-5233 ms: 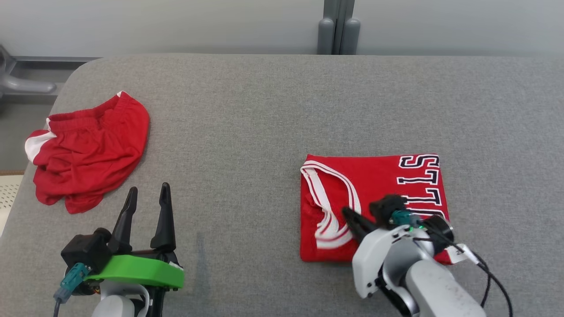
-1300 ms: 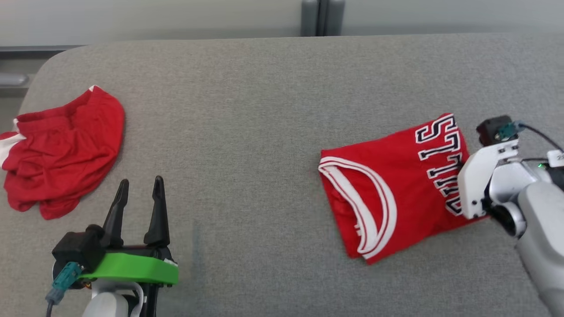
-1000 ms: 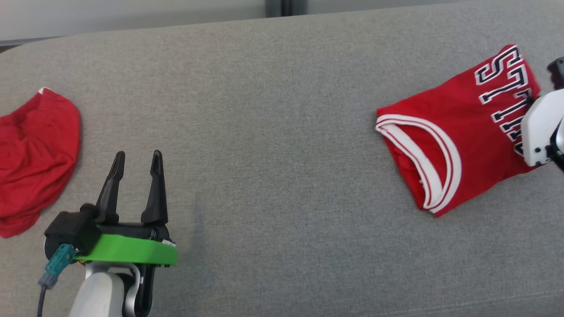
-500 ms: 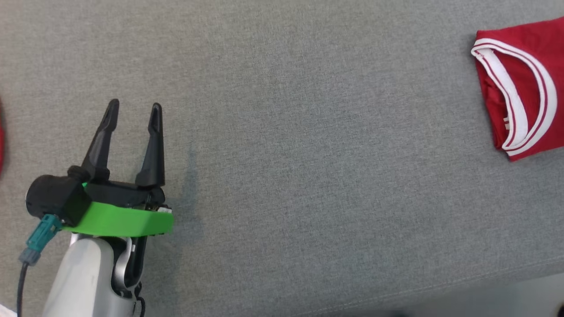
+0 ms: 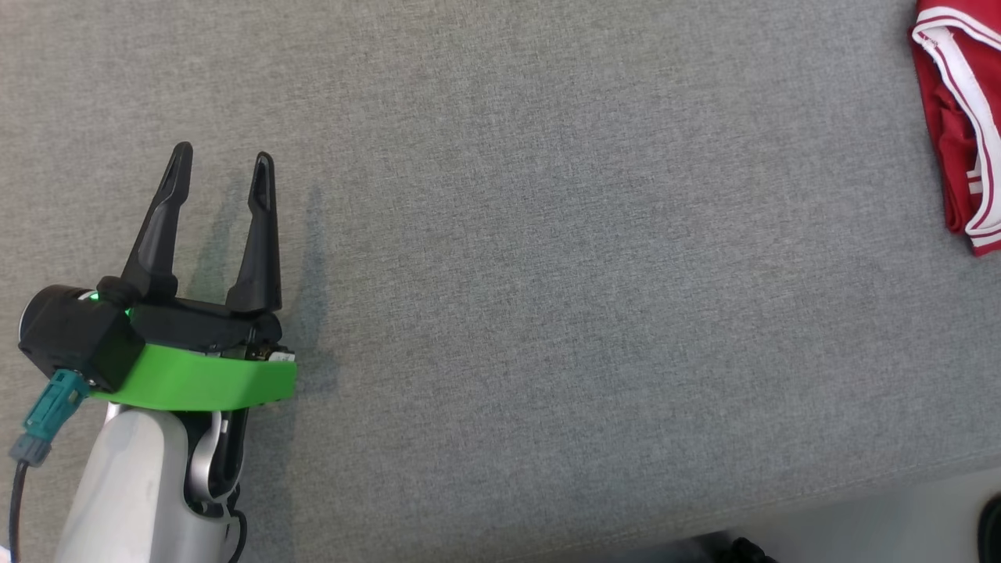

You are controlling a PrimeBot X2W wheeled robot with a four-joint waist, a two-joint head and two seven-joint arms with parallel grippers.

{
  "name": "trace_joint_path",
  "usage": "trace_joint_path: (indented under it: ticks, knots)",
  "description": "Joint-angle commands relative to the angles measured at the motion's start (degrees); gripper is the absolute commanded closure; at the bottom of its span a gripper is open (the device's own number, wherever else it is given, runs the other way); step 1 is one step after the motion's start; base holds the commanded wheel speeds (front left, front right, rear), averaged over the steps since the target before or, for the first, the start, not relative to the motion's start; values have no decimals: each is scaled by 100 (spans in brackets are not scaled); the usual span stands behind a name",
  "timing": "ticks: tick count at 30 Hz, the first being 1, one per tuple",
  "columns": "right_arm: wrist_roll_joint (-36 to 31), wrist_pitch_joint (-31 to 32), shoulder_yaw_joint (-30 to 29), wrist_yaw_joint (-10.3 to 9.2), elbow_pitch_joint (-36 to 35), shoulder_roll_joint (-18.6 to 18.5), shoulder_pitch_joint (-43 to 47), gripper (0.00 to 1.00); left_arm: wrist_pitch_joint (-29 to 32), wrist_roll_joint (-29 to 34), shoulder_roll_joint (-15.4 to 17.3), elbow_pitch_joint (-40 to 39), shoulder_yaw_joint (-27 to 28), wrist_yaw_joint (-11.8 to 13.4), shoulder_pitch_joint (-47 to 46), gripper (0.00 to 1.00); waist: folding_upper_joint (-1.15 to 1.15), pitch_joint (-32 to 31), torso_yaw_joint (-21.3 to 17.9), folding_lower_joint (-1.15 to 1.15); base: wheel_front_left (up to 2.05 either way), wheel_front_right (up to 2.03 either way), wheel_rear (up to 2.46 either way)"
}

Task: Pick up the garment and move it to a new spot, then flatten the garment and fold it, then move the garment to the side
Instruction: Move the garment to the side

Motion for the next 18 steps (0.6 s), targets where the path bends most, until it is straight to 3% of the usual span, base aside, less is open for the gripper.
trace_joint_path:
  ticks: [1, 10, 18]
  knots:
    - [-123, -90, -44, -13, 22, 29, -33, 0, -2, -6, 29, 16, 3, 27, -47, 0, 0, -101, 47, -1, 0, 0, 0]
    - [-284, -664, -24, -13, -240, 375, 330, 0, -106, -150, -163, 405, -24, 41, 248, 0, 0, -881, 238, -1, 0, 0, 0]
    - [114, -1087, 205, -13, -981, 1102, 1222, 0, -169, -69, -219, 807, 112, 161, 777, 0, 0, -1789, 326, -1, 0, 0, 0]
